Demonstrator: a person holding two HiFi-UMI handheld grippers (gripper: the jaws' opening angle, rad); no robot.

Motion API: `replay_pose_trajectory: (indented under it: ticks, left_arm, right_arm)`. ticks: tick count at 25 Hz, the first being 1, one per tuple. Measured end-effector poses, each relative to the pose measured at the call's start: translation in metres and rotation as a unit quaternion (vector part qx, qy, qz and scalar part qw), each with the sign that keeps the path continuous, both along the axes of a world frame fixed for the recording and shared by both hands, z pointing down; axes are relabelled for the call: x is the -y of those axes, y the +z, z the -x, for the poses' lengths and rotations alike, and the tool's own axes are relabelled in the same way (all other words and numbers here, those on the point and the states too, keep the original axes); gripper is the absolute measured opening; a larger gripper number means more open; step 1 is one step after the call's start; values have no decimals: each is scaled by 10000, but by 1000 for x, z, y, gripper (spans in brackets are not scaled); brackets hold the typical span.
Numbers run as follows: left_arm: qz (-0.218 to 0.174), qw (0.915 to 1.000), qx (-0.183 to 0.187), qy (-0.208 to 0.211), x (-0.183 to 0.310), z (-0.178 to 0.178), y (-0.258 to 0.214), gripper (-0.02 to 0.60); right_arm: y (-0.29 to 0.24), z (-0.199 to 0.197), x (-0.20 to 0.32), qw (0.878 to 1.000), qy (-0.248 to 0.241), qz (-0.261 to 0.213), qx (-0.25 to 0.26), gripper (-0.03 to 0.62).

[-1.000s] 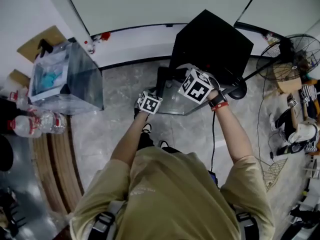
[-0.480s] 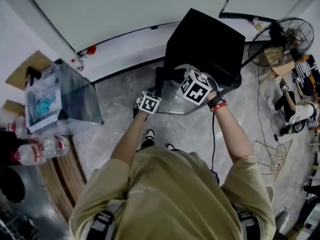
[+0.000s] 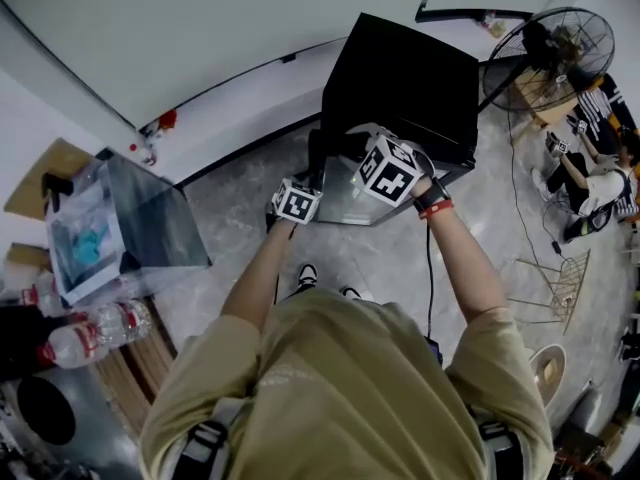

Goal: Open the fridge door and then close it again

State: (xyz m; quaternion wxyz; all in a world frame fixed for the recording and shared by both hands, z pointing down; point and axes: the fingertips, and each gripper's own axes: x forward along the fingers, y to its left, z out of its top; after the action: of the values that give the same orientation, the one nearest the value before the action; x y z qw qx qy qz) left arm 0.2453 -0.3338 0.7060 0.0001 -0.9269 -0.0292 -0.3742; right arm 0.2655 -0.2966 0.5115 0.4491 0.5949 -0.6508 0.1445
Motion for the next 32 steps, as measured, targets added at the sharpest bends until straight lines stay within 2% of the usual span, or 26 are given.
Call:
replay_pose_trajectory:
  ticks: [15, 32]
  left_arm:
    - [7, 9989, 53, 471, 19, -44, 5, 83]
    - [-92, 9980, 82, 618, 37, -90, 7, 86]
  right_arm:
    - [2, -39, 16, 9981, 609, -95, -37, 155]
    - [4, -79, 30, 9934, 1089, -241, -276, 153]
